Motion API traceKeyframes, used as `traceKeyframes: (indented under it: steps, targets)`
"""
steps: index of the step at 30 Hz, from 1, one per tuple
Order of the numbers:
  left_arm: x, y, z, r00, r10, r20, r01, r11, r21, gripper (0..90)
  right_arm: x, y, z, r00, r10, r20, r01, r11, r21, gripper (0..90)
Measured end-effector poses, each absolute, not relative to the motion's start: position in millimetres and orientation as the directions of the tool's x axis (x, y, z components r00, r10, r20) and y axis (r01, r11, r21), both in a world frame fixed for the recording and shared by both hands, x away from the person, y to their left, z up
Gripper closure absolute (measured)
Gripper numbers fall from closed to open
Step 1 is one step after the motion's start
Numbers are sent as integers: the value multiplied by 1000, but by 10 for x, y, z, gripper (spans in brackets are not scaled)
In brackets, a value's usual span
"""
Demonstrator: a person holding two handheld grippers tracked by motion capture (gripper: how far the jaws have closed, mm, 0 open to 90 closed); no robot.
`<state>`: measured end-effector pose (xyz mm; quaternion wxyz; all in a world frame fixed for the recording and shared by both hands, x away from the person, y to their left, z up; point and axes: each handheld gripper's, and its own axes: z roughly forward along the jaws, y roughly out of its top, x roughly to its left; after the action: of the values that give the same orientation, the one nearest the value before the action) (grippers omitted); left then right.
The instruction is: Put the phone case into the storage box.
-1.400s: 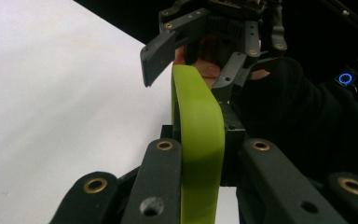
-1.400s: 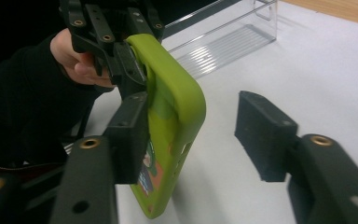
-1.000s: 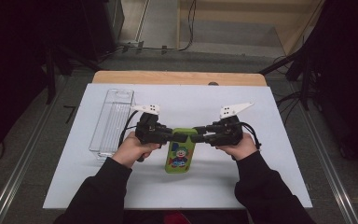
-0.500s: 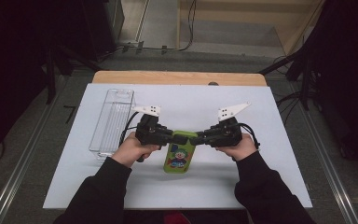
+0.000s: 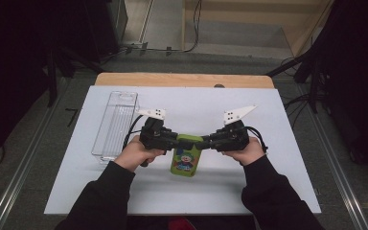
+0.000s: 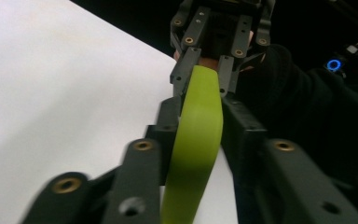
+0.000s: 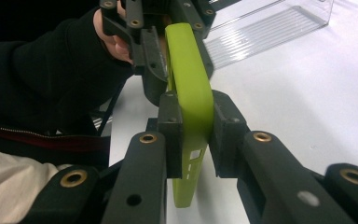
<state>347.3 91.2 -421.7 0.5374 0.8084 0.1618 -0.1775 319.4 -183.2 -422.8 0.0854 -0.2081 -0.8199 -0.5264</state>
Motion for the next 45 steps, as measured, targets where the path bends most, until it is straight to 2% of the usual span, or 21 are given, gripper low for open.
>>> traceKeyframes:
  steps: [2, 4, 6, 10, 13, 16, 33, 45]
  targets:
    - [3470, 917, -4208, 886, 91, -455, 455, -366, 812, 563, 3195, -1838, -4226, -899, 250, 360, 432, 357, 828, 749]
    - [3477, 928, -4204, 883, 105, -457, 462, -364, 809, 536, 3195, -1849, -4224, -897, 255, 361, 434, 358, 826, 749]
    - [3486, 935, -4201, 881, 125, -456, 468, -364, 805, 471, 3195, -1863, -4219, -892, 260, 369, 443, 353, 824, 749]
    - [3491, 944, -4191, 882, 156, -445, 470, -368, 802, 395, 3199, -1892, -4210, -886, 281, 368, 452, 348, 822, 749]
    - [3496, 952, -4188, 881, 181, -437, 473, -364, 802, 390, 3195, -1914, -4202, -882, 304, 360, 454, 348, 820, 748]
    - [3493, 964, -4176, 882, 203, -425, 471, -368, 802, 336, 3192, -1932, -4191, -876, 322, 359, 461, 344, 818, 748]
    - [3476, 986, -4119, 879, 321, -352, 463, -398, 792, 308, 3151, -1989, -4102, -813, 461, 356, 531, 334, 779, 747]
    - [3473, 987, -4104, 866, 388, -316, 468, -403, 786, 308, 3114, -2059, -4037, -730, 581, 359, 597, 287, 749, 747]
